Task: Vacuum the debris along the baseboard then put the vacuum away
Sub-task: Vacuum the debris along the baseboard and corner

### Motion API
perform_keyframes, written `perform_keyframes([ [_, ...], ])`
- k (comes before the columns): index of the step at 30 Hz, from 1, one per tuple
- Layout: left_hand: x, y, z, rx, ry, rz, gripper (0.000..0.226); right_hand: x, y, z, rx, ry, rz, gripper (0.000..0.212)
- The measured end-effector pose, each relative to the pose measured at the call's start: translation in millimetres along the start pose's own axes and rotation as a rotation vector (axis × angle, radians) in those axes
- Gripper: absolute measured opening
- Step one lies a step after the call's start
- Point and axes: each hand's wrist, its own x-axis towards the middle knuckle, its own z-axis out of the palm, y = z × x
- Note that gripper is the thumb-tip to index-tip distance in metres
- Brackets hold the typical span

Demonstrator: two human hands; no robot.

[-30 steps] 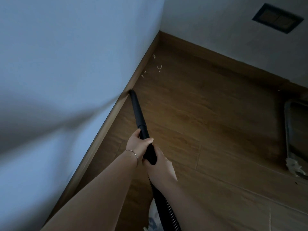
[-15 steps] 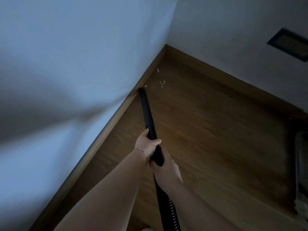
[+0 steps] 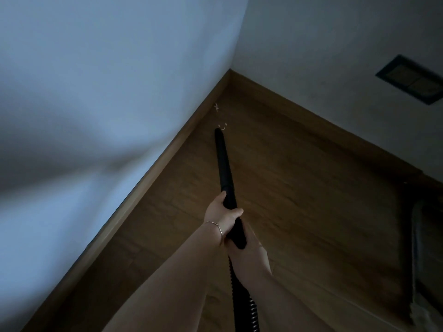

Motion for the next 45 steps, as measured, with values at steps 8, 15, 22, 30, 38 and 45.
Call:
perform_keyframes([
  [8, 23, 21, 5, 0.041, -0.024, 0.007, 0.074, 22, -10, -8, 0.047, 0.029, -0.034, 0.052],
  [15, 49, 47, -12, 0.056, 0.009, 0.019, 0.074, 50, -41, -7, 0.035, 0.028, -0.044, 0.050],
  [22, 74, 73, -27, 0.011, 0.022, -0.001, 0.074, 75, -72, -15, 0.009, -0.005, -0.087, 0.051],
  [30, 79, 76, -29, 0.002, -0.001, -0.019, 0.073, 77, -78, -15, 0.011, -0.006, -0.042, 0.052],
  [38, 20, 47, -29, 0.101, -0.009, -0.023, 0.058, 13, -54, 4, 0.126, 0.000, 0.032, 0.057],
  [45, -67, 36, -11, 0.050, 0.003, -0.034, 0.055, -72, -22, -2, 0.171, 0.053, 0.030, 0.072],
])
